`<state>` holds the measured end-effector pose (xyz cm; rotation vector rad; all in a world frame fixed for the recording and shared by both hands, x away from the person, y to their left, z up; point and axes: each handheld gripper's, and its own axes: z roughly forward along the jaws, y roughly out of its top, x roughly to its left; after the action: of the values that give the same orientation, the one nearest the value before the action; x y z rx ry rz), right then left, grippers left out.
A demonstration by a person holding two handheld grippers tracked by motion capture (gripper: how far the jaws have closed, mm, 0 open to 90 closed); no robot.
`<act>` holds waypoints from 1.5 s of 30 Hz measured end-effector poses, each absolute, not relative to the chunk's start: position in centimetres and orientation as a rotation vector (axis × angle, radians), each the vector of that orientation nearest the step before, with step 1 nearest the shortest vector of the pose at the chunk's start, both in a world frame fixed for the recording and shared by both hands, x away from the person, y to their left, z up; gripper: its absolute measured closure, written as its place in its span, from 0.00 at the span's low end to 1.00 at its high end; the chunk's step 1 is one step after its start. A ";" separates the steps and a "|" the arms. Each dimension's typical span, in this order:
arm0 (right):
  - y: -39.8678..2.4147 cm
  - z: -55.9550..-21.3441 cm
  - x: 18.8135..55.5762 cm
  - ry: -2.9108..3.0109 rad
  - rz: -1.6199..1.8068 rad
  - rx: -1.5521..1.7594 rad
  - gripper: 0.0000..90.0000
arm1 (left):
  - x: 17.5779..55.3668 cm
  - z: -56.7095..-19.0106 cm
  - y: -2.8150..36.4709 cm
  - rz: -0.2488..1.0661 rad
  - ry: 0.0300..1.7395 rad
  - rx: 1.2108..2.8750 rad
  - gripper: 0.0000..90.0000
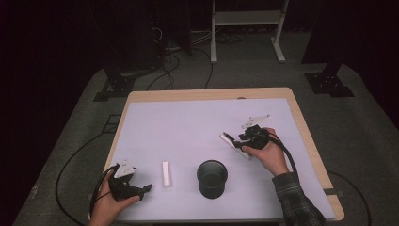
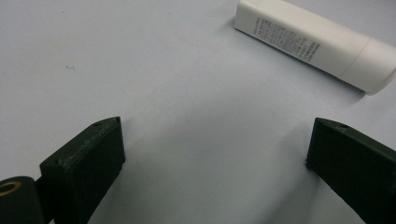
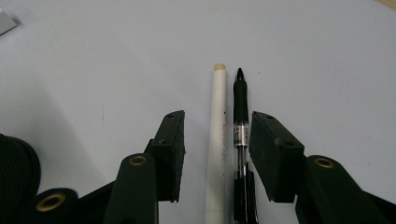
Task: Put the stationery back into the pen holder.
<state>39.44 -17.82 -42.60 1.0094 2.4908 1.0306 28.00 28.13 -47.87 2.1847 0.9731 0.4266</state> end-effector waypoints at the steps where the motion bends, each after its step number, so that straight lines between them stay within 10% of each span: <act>1: -17.8 -42.6 39.4 2.491 1.031 1.009 0.61 | 28.0 -47.9 28.1 0.427 0.973 2.185 0.04; 45: -13.9 -45.3 43.2 2.594 0.907 0.970 0.78 | 28.0 -47.9 28.1 0.425 0.974 2.182 0.04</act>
<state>43.22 -13.95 -45.28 0.9698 2.5937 0.9073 28.01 28.13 -47.90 2.1820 0.9744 0.4255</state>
